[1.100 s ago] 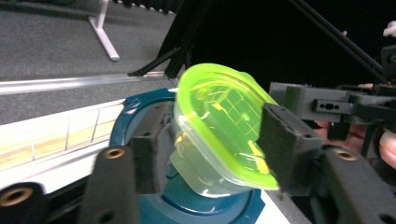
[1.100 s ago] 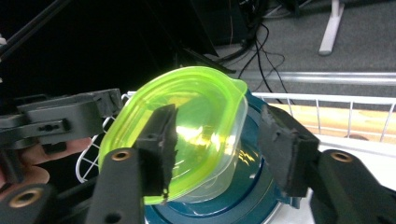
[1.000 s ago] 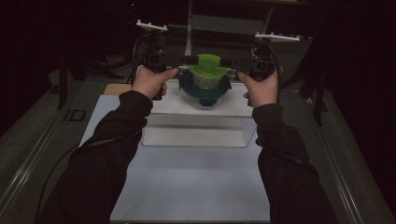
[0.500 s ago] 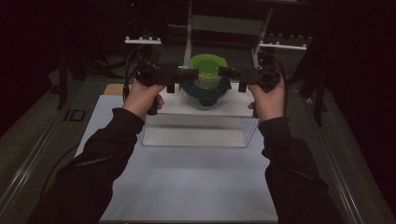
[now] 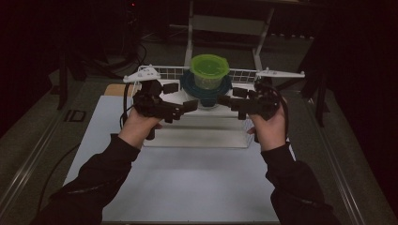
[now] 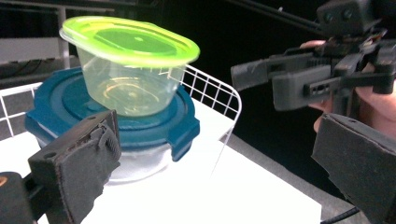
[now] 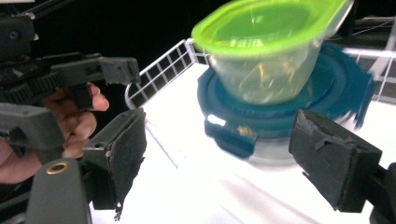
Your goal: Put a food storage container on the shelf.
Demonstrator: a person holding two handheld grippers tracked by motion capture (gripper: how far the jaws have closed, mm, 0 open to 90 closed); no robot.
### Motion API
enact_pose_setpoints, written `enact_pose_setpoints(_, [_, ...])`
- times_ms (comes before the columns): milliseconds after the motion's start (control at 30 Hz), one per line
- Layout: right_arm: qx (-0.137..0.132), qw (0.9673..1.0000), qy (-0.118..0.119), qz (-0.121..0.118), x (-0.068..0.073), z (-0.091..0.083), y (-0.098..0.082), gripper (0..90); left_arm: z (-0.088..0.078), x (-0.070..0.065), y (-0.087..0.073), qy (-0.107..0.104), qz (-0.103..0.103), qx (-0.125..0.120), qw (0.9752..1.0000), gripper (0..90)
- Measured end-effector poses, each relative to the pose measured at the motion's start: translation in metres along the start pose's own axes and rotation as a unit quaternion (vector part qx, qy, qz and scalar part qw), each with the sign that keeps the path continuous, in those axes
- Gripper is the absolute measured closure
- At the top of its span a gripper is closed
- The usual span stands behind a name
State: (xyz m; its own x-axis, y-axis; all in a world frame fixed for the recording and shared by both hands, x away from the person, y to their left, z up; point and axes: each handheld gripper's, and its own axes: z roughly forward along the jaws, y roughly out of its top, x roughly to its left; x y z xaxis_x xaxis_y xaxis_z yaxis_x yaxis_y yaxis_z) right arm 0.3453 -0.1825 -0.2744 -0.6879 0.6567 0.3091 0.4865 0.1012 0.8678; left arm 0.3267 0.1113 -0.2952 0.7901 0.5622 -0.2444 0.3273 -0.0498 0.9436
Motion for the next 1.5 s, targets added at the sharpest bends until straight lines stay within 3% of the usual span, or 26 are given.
enact_pose_setpoints(200, [0.002, 0.9999, 0.006, -0.012, 0.001, -0.002, -0.035, 18.5, -0.008, -0.016, -0.025, -0.017, 0.031, 0.009, 0.9993, 0.5])
enact_pose_setpoints(400, [0.011, 0.9998, 0.007, -0.016, -0.004, -0.001, -0.072, 18.5, -0.01, -0.028, -0.053, -0.031, 0.044, 0.027, 0.9982, 0.6])
enact_pose_setpoints(500, [0.013, 0.9998, 0.008, -0.014, -0.008, -0.001, -0.089, 18.5, -0.011, -0.031, -0.068, -0.041, 0.038, 0.038, 0.9977, 0.6])
enact_pose_setpoints(633, [0.018, 0.9998, 0.007, -0.009, -0.013, -0.001, -0.112, 18.6, -0.012, -0.035, -0.088, -0.042, 0.052, 0.048, 0.9966, 0.6])
enact_pose_setpoints(767, [0.027, 0.9996, 0.005, -0.001, -0.018, 0.0, -0.13, 18.4, -0.011, -0.034, -0.106, -0.051, 0.04, 0.061, 0.996, 0.6])
enact_pose_setpoints(933, [0.029, 0.9995, 0.004, 0.008, -0.023, -0.003, -0.148, 18.4, -0.011, -0.036, -0.125, -0.054, 0.048, 0.07, 0.995, 0.6])
enact_pose_setpoints(1067, [0.034, 0.9994, 0.002, 0.01, -0.025, -0.005, -0.161, 18.3, -0.01, -0.034, -0.144, -0.059, 0.033, 0.087, 0.9939, 0.6])
enact_pose_setpoints(1133, [0.037, 0.9992, 0.001, 0.013, -0.026, -0.005, -0.167, 18.1, -0.01, -0.034, -0.152, -0.056, 0.039, 0.097, 0.9929, 0.5])
enact_pose_setpoints(1500, [0.045, 0.9987, -0.007, 0.023, -0.034, -0.006, -0.203, 17.7, -0.016, -0.031, -0.188, -0.047, 0.036, 0.11, 0.9921, 0.6])
